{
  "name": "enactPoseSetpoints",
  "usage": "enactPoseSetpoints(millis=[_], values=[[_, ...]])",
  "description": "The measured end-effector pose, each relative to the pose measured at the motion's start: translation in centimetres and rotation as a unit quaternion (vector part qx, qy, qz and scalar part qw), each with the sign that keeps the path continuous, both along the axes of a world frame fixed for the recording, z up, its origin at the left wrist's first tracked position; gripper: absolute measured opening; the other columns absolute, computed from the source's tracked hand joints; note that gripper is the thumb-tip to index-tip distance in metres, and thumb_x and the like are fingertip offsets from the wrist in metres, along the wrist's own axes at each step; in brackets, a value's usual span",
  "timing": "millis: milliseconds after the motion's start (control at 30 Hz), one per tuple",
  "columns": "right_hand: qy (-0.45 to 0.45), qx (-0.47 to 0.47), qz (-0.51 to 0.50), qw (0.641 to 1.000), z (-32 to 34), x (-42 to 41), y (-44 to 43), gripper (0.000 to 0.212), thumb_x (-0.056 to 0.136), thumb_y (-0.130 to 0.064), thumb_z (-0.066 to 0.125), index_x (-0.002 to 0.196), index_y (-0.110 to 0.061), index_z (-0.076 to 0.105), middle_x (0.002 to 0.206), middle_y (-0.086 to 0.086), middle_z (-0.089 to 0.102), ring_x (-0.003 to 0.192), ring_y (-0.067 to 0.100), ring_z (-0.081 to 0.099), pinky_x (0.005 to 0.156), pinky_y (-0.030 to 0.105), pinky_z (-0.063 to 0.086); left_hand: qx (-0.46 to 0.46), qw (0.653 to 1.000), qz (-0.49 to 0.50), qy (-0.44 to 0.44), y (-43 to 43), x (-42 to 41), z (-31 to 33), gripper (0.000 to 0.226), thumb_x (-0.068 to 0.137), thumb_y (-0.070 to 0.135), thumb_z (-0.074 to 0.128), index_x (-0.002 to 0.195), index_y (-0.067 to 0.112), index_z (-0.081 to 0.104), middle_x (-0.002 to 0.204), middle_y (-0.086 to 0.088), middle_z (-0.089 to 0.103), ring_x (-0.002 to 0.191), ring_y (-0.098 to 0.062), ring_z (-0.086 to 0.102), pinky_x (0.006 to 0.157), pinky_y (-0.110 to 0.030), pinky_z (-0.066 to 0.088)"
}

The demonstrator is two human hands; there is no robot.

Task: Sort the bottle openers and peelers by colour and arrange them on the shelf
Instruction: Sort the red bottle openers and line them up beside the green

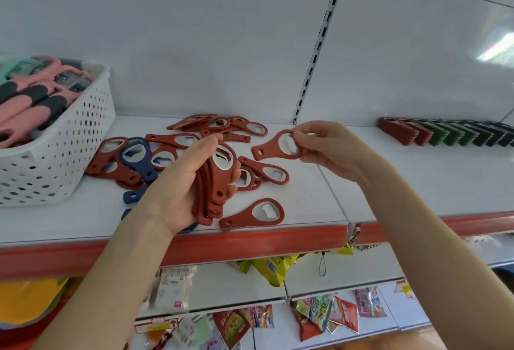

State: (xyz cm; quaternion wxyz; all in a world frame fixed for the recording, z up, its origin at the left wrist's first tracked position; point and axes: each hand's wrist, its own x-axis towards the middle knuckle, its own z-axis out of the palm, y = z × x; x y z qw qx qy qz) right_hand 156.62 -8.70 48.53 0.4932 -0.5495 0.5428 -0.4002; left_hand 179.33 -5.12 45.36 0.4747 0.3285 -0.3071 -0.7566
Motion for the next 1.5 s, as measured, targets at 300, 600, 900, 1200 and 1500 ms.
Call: enactPoseSetpoints(millis=[300, 600, 900, 1200, 1500], values=[[0.117, -0.094, 0.011, 0.989, -0.4, 4.4, 2.1, 0.009, 0.085, -0.014, 0.065, 0.077, -0.013, 0.067, 0.067, 0.0, 0.066, 0.061, 0.006, 0.062, 0.06, 0.018, 0.052, 0.0, 0.999, -0.039, 0.028, 0.6, 0.1, -0.2, 0.047, 0.072, 0.007, 0.057, 0.119, 0.01, 0.056, 0.103, -0.02, 0.065, 0.078, -0.026, 0.069, 0.053, -0.027, 0.055], [0.47, -0.024, 0.166, 0.866, -2.7, 4.0, 4.2, 0.041, 0.074, -0.047, 0.07, 0.103, -0.021, 0.055, 0.085, -0.014, 0.047, 0.077, 0.005, 0.047, 0.066, 0.019, 0.039, -0.001, 0.999, 0.02, 0.048, 0.5, 0.7, -0.8, 0.046, 0.069, 0.007, 0.056, 0.113, 0.017, 0.058, 0.096, -0.016, 0.069, 0.077, -0.029, 0.068, 0.06, -0.032, 0.057], [0.123, 0.02, 0.109, 0.986, -0.5, 0.5, 2.9, 0.007, 0.085, -0.007, 0.06, 0.081, -0.012, 0.063, 0.068, -0.003, 0.065, 0.062, 0.006, 0.059, 0.062, 0.019, 0.051, -0.005, 0.997, 0.039, 0.062, 0.6, 1.5, -0.7, 0.038, 0.075, 0.026, 0.057, 0.112, 0.017, 0.061, 0.1, -0.012, 0.065, 0.083, -0.027, 0.064, 0.059, -0.033, 0.056], [0.121, -0.033, 0.144, 0.982, 0.0, 5.8, 1.9, 0.012, 0.089, -0.009, 0.059, 0.079, -0.015, 0.061, 0.068, 0.002, 0.062, 0.051, 0.001, 0.057, 0.05, 0.013, 0.046, -0.014, 1.0, 0.006, 0.013, 0.9, 0.0, -0.3, 0.024, 0.094, 0.015, 0.044, 0.112, 0.02, 0.059, 0.091, -0.011, 0.064, 0.063, -0.023, 0.063, 0.051, -0.03, 0.055], [0.139, -0.191, 0.071, 0.969, -0.6, 7.7, 0.7, 0.004, 0.083, -0.014, 0.068, 0.084, -0.017, 0.067, 0.076, -0.01, 0.065, 0.069, -0.002, 0.06, 0.068, 0.009, 0.047, -0.044, 0.994, -0.087, 0.052, 0.8, -0.1, 0.1, 0.039, 0.085, 0.03, 0.045, 0.114, 0.009, 0.06, 0.094, -0.012, 0.069, 0.085, -0.024, 0.069, 0.062, -0.031, 0.057]])
